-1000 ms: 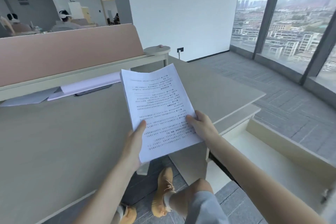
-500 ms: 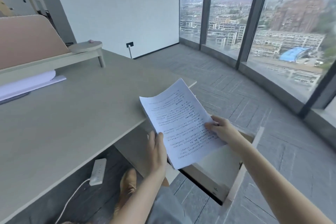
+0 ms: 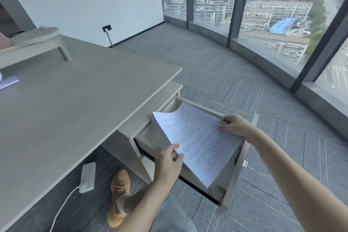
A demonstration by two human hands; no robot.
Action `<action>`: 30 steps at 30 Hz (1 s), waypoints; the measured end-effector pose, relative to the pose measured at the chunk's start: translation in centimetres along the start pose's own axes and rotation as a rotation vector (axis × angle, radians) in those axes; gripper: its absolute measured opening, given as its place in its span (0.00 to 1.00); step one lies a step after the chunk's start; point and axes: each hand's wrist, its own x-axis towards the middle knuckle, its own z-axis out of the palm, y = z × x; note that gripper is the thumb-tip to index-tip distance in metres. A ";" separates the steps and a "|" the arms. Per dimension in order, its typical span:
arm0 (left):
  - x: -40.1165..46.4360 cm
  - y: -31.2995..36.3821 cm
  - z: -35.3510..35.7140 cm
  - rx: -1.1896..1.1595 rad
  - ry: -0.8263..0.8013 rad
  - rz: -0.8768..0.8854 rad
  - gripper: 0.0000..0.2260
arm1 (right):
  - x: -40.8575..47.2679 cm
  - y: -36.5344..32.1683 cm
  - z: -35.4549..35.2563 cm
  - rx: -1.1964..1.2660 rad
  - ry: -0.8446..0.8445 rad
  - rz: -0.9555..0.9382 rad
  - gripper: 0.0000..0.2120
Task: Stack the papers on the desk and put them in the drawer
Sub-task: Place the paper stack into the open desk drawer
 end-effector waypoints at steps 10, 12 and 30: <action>4.2 -0.8 1.7 0.596 -0.234 0.261 0.26 | 5.0 -1.0 3.1 -0.493 -0.018 -0.034 0.09; 4.9 -1.3 2.2 0.672 -0.314 0.247 0.27 | 5.8 -0.7 3.6 -0.525 -0.010 -0.036 0.10; 7.1 1.3 2.6 1.065 -0.764 0.017 0.27 | 5.4 0.6 4.7 -0.804 0.014 0.046 0.15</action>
